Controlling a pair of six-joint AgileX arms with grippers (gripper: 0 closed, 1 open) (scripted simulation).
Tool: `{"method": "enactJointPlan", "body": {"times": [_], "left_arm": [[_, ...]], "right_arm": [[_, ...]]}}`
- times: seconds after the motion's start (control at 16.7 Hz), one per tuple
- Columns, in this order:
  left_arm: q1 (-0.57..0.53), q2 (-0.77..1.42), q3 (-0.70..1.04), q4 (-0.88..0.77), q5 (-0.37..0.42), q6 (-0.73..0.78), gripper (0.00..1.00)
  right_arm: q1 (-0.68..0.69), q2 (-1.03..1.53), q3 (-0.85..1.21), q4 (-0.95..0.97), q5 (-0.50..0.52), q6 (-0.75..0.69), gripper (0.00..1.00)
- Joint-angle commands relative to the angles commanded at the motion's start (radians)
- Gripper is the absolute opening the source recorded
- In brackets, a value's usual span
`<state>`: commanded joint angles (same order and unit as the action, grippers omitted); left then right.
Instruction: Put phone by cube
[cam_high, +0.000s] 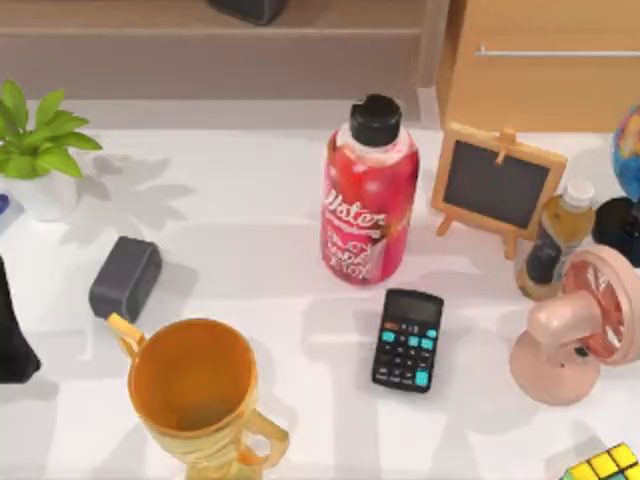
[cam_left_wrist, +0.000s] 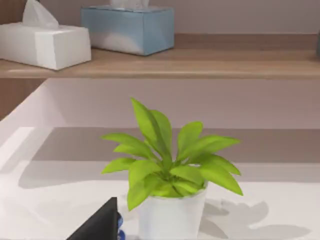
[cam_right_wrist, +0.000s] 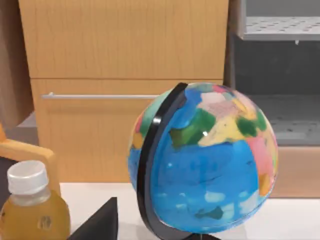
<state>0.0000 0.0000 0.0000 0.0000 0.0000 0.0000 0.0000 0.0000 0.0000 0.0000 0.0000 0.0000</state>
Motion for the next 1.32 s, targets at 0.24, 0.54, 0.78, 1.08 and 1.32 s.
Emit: {"method": "enactJointPlan", "body": {"times": [0.24,0.54,0.78,1.08,1.32], "left_arm": [[0.023,0.032,0.031,-0.018,0.01,0.015,1.0],[0.206,0.278,0.264,-0.142,0.053,0.129,1.0],[0.42,0.591,0.509,-0.307,0.07,0.28,1.0],[0.67,1.075,0.751,-0.555,0.061,0.517,1.0],[0.803,1.417,0.869,-0.723,0.047,0.705,1.0]], "right_arm": [[0.0,0.0,0.0,0.0,0.0,0.0,1.0],[0.0,0.0,0.0,0.0,0.0,0.0,1.0],[0.0,0.0,0.0,0.0,0.0,0.0,1.0],[0.0,0.0,0.0,0.0,0.0,0.0,1.0],[0.0,0.0,0.0,0.0,0.0,0.0,1.0]]}}
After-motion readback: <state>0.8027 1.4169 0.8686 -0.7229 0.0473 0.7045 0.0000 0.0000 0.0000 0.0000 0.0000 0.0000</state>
